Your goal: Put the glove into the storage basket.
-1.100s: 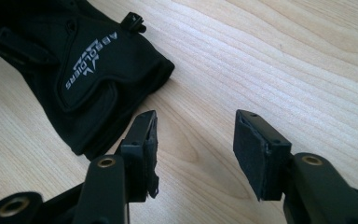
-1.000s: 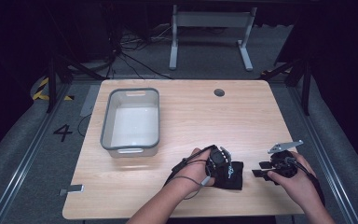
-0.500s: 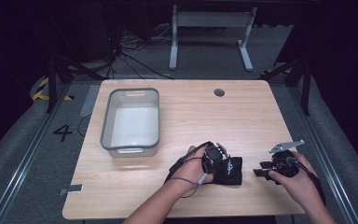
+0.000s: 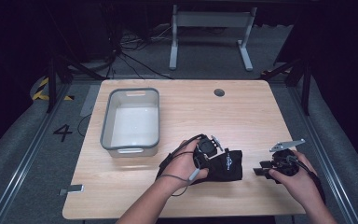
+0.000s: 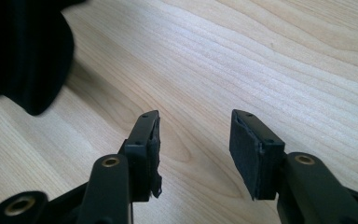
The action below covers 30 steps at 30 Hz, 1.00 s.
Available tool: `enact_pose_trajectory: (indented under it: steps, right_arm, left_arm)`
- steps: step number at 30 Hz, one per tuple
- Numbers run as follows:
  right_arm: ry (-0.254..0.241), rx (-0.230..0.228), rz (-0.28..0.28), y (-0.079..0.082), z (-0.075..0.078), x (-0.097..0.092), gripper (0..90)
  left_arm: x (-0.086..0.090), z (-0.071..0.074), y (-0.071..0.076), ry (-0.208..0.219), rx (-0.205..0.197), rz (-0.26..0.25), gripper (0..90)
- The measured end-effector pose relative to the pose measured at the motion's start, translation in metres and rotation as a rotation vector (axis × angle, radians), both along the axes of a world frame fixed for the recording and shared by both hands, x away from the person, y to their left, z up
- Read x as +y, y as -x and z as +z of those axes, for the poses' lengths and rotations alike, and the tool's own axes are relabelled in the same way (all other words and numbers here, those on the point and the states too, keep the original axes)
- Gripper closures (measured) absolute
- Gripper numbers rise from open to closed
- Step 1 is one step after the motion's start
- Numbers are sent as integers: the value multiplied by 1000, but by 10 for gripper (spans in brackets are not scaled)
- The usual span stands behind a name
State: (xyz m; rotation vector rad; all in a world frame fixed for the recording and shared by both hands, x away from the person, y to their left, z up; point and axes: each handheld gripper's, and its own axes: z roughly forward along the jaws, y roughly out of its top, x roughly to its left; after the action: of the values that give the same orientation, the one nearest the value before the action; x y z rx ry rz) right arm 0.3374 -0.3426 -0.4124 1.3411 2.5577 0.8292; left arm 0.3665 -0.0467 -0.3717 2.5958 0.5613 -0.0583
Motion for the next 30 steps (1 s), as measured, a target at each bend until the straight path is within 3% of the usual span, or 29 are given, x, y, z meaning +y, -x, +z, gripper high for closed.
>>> enact_pose_trajectory:
  steps: [5,10,18,24,30]
  right_arm:
    - [-2,7,1,-3,-1,2,546]
    - [8,21,1,-6,-3,4,564]
    - [3,30,9,-16,-5,6,585]
    - [-2,25,32,-24,-2,12,584]
    - [-12,24,47,-28,-1,19,584]
  left_arm:
    - [17,17,2,36,0,41,690]
    - [34,30,1,62,30,81,690]
    - [57,44,-3,74,22,164,690]
    - [79,53,-12,127,52,253,689]
    - [96,63,-19,123,45,312,689]
